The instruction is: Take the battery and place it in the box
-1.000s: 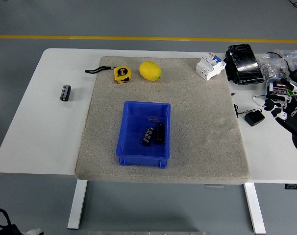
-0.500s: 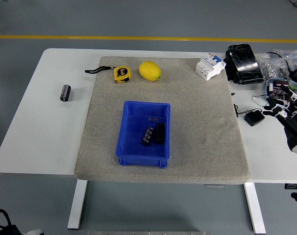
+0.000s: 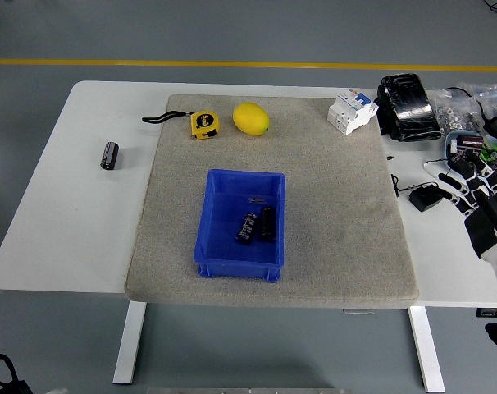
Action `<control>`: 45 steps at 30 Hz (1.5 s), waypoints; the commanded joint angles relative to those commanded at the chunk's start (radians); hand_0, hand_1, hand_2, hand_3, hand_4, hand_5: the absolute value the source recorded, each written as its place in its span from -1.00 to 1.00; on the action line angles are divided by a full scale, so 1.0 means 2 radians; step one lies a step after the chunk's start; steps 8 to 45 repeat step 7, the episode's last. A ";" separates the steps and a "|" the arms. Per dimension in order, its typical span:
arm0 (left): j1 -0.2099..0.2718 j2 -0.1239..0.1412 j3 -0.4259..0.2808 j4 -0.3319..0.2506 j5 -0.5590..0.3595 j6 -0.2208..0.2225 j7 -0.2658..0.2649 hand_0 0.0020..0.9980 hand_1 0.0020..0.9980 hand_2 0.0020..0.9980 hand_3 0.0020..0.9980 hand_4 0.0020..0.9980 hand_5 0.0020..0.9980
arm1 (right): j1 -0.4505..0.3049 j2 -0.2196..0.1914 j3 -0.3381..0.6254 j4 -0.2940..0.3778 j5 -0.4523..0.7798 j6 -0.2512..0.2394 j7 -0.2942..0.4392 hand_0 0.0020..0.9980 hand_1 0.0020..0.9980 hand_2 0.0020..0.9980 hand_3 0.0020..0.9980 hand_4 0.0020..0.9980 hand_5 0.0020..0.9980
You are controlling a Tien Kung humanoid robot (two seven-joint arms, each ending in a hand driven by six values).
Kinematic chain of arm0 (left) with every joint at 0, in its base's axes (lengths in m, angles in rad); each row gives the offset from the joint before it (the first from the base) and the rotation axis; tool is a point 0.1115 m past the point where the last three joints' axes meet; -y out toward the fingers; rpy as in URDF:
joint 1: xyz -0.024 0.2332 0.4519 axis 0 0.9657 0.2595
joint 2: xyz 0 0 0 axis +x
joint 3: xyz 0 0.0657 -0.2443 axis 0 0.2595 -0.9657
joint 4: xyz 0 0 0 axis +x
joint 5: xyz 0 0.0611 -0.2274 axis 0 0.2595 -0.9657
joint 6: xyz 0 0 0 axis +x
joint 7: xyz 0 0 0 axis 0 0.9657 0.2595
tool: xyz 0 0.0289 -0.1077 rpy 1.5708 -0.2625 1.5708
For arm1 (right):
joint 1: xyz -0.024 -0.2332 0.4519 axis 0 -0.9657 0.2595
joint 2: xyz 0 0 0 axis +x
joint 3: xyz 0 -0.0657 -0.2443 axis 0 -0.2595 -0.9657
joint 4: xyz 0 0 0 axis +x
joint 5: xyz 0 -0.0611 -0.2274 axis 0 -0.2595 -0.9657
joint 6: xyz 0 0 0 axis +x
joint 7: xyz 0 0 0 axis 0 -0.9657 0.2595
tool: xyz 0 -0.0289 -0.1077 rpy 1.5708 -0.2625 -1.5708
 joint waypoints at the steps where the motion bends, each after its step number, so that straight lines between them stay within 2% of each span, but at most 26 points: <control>1: 0.000 0.000 0.000 0.000 0.000 0.000 0.000 0.26 0.15 0.28 0.43 0.44 0.41 | 0.000 0.000 0.000 0.000 0.001 0.001 0.000 0.57 0.56 0.64 0.66 1.00 0.19; 45: -0.004 0.000 0.005 0.000 -0.006 0.002 -0.003 0.26 0.15 0.28 0.43 0.44 0.41 | 0.004 0.001 0.000 -0.001 0.004 0.003 0.002 0.57 0.56 0.64 0.66 1.00 0.19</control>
